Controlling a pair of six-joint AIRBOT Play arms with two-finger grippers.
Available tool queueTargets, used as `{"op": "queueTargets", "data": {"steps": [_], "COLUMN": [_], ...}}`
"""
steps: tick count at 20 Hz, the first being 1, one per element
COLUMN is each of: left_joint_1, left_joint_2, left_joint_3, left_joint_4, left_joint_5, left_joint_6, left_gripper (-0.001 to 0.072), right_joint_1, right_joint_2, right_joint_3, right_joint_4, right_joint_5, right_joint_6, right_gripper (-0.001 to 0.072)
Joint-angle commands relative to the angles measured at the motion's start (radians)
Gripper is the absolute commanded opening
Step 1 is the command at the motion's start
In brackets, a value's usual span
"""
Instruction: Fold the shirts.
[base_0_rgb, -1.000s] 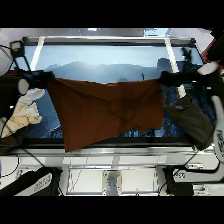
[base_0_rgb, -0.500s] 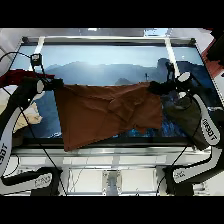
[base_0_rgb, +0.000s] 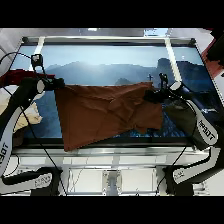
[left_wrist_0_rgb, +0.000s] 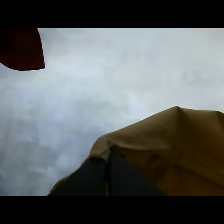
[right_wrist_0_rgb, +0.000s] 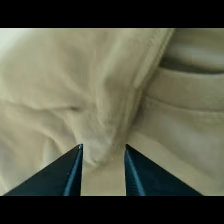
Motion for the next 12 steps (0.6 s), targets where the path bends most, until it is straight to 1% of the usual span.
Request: {"op": "queueTargets", "data": {"steps": [1,4,6,7,8,10,12], "left_joint_1": [0.000,0.000,0.000,0.000,0.000,0.000,0.000], "left_joint_2": [0.000,0.000,0.000,0.000,0.000,0.003,0.027], "left_joint_3": [0.000,0.000,0.000,0.000,0.000,0.010,0.058], "left_joint_4": [-0.010,-0.009,-0.009,-0.009,-0.008,0.005,0.031], "left_joint_5": [0.008,0.009,0.011,0.011,0.013,0.032,0.021], "left_joint_6": [0.000,0.000,0.000,0.001,0.003,0.032,0.031], "left_gripper": [0.0009,0.0008,0.0008,0.0008,0.0008,0.0008,0.0008], "right_joint_1": [0.010,0.011,0.013,0.014,0.013,0.005,-0.021], "right_joint_2": [-0.027,-0.052,-0.054,-0.054,-0.051,-0.034,0.027], "right_joint_3": [-0.014,-0.013,-0.013,-0.011,-0.011,-0.011,-0.011], "right_joint_4": [0.060,0.121,0.177,0.225,0.287,0.419,0.460], "right_joint_5": [-0.045,-0.055,-0.093,-0.108,-0.118,-0.100,-0.055], "right_joint_6": [0.002,-0.012,-0.048,-0.084,-0.133,-0.233,-0.277], "right_gripper": [0.0326,0.0324,0.0293,0.0050,0.0030,0.0029,0.0028]}}
